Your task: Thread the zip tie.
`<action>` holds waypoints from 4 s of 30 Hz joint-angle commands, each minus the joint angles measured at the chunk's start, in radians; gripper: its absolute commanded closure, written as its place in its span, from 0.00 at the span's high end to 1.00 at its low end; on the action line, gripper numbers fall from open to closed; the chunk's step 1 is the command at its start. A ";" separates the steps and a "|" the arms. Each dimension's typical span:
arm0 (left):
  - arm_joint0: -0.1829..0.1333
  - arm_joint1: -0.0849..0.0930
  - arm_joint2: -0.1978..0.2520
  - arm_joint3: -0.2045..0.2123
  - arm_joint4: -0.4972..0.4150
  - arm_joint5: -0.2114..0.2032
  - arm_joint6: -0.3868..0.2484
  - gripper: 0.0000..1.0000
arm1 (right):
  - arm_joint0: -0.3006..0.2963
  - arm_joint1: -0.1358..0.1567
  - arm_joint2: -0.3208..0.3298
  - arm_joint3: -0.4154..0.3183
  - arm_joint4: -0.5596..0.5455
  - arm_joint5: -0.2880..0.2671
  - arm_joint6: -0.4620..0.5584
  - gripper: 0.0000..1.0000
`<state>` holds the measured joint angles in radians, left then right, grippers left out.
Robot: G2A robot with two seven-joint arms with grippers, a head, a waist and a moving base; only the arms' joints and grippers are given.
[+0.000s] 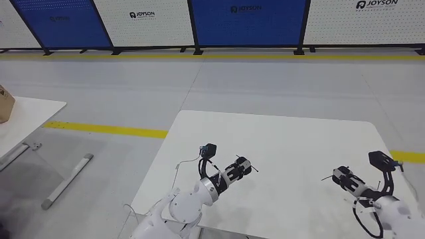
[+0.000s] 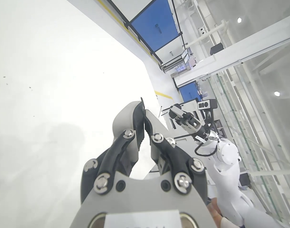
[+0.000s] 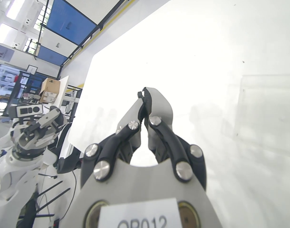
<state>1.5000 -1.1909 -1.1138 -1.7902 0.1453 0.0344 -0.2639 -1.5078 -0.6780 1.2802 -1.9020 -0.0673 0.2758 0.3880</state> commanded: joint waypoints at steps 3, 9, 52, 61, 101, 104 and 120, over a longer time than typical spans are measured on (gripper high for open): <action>0.000 0.000 0.000 0.000 0.000 0.000 0.000 0.00 | 0.000 0.000 0.000 0.000 0.000 0.000 0.000 0.00; 0.000 0.000 0.000 0.000 0.000 0.000 0.000 0.00 | -0.005 -0.008 0.001 0.021 0.038 -0.044 -0.013 0.00; 0.000 0.000 0.000 0.000 0.000 0.000 0.000 0.00 | -0.096 -0.121 -0.110 0.107 0.091 -0.519 -0.462 0.00; 0.000 0.000 0.000 0.000 0.000 0.000 0.000 0.00 | -0.062 -0.177 -0.224 0.104 0.024 -0.516 -0.645 0.00; 0.000 0.000 0.000 0.000 0.000 0.000 0.000 0.00 | 0.006 -0.288 -0.414 0.154 -0.184 -0.315 -0.826 0.00; 0.000 0.000 0.000 0.000 0.000 0.000 0.000 0.00 | 0.006 -0.288 -0.414 0.154 -0.184 -0.315 -0.826 0.00; 0.000 0.000 0.000 0.000 0.000 0.000 0.000 0.00 | -0.006 -0.305 -0.399 0.151 -0.150 -0.307 -0.884 0.00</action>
<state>1.5000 -1.1909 -1.1138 -1.7902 0.1453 0.0344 -0.2639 -1.5091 -0.9776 0.8777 -1.7495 -0.2331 -0.0204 -0.4694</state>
